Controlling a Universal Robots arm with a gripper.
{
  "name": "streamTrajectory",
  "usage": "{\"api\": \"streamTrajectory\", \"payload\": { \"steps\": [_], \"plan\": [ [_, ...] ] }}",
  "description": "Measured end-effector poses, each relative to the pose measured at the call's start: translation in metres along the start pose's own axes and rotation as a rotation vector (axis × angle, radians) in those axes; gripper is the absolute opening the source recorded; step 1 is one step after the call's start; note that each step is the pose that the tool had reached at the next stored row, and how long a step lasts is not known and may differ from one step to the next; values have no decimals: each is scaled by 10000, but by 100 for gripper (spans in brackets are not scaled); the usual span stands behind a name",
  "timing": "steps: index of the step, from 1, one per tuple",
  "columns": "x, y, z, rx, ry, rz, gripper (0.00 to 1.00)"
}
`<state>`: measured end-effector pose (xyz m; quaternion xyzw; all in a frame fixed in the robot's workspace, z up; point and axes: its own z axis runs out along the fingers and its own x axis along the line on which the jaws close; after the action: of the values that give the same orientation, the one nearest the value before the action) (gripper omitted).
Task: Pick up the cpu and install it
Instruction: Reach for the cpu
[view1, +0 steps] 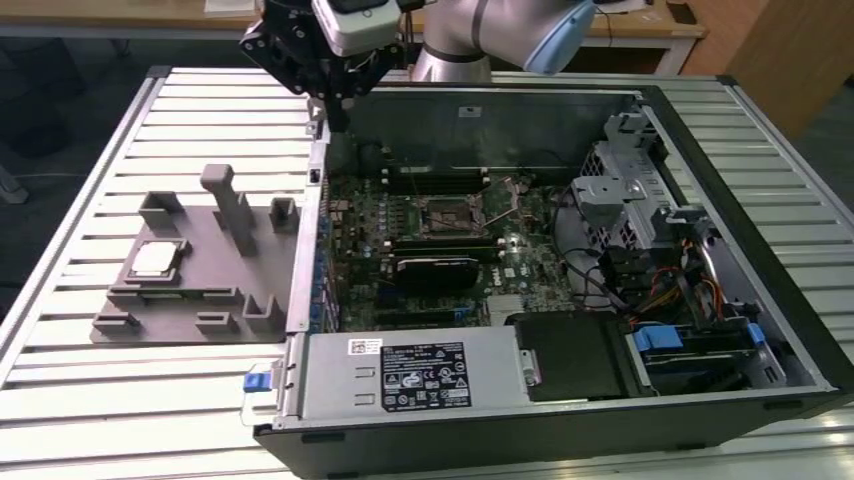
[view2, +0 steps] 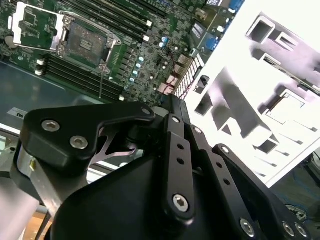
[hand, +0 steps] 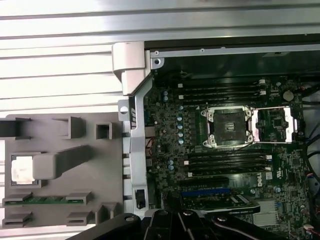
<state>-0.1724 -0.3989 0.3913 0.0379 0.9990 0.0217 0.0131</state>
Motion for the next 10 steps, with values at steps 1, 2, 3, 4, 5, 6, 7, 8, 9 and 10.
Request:
{"api": "streamTrajectory", "payload": {
  "steps": [1, 2, 3, 4, 5, 6, 7, 8, 9, 10],
  "plan": [
    [12, -1, 0, 0, 0, 0, 11],
    [22, -2, 0, 1, 0, 0, 11],
    [29, -2, 1, 0, -1, 0, 11],
    [37, -3, 2, 0, -1, -1, 11],
    [43, -3, 2, 0, 0, 0, 11],
    [46, -3, 2, 1, 0, 0, 11],
    [49, -4, 2, 1, 0, 0, 11],
    [53, -4, 2, 0, 0, 0, 11],
    [58, -5, 3, 0, -1, 0, 11],
    [64, -5, 4, -1, -1, 0, 11]
  ]
}}
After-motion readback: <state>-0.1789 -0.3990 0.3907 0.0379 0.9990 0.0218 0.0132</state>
